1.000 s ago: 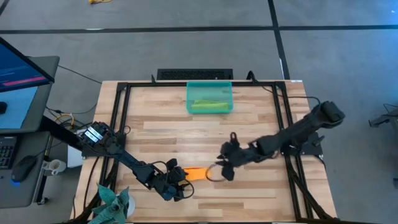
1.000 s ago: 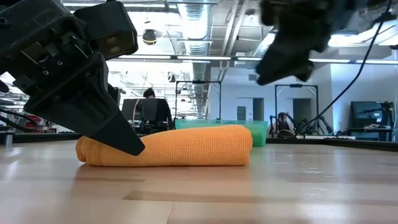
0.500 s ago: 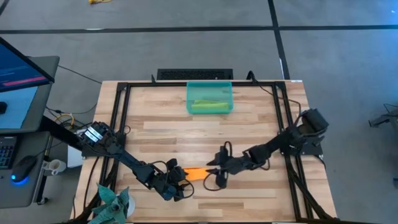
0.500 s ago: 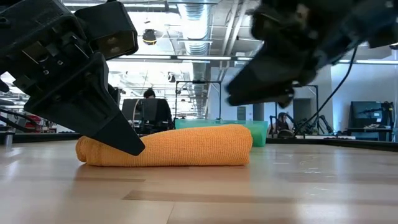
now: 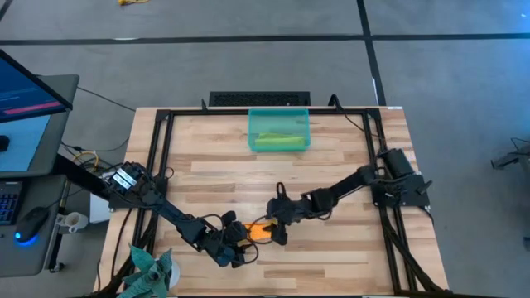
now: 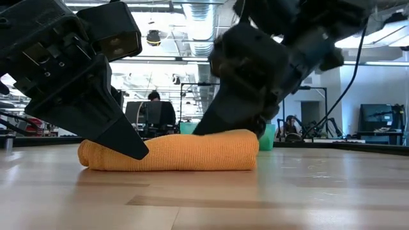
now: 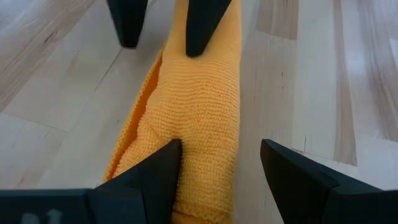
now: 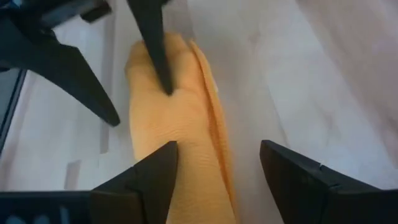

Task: Roll microfiber towels into tight, uniform cylinder then place into a basket
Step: Roll the yellow microfiber towel

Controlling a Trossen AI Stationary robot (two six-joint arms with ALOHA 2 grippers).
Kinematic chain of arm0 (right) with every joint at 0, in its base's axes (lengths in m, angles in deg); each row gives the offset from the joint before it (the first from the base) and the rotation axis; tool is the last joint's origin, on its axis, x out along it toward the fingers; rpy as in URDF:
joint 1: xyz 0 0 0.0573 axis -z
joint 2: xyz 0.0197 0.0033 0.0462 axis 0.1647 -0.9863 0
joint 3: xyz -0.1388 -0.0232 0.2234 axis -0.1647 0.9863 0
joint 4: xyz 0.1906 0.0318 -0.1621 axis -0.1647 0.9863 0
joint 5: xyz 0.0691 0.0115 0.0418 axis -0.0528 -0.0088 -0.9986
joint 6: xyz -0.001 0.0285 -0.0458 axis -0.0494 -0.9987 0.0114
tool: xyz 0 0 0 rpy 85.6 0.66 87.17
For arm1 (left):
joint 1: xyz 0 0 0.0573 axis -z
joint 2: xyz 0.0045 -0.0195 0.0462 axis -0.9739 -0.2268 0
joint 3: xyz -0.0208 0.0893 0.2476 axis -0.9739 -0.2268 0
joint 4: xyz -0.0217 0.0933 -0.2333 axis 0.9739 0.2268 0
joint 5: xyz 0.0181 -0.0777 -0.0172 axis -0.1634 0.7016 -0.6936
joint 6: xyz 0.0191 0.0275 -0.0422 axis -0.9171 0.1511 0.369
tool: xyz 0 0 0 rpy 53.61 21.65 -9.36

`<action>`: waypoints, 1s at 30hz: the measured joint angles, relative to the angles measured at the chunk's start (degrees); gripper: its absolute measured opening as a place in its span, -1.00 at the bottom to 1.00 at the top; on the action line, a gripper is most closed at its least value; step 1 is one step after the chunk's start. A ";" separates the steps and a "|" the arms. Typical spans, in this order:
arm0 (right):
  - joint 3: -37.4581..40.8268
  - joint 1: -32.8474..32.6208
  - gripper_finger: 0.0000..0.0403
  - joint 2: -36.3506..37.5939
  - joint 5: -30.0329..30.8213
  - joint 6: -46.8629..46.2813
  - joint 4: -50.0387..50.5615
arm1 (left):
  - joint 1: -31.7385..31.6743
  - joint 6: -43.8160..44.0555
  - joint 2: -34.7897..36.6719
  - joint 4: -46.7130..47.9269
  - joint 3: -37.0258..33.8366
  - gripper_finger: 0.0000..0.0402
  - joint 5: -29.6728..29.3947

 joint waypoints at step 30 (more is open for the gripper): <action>-1.00 1.14 -0.90 -4.54 -13.83 -4.18 3.06 | -0.37 -1.70 -0.04 0.31 0.02 0.08 -1.57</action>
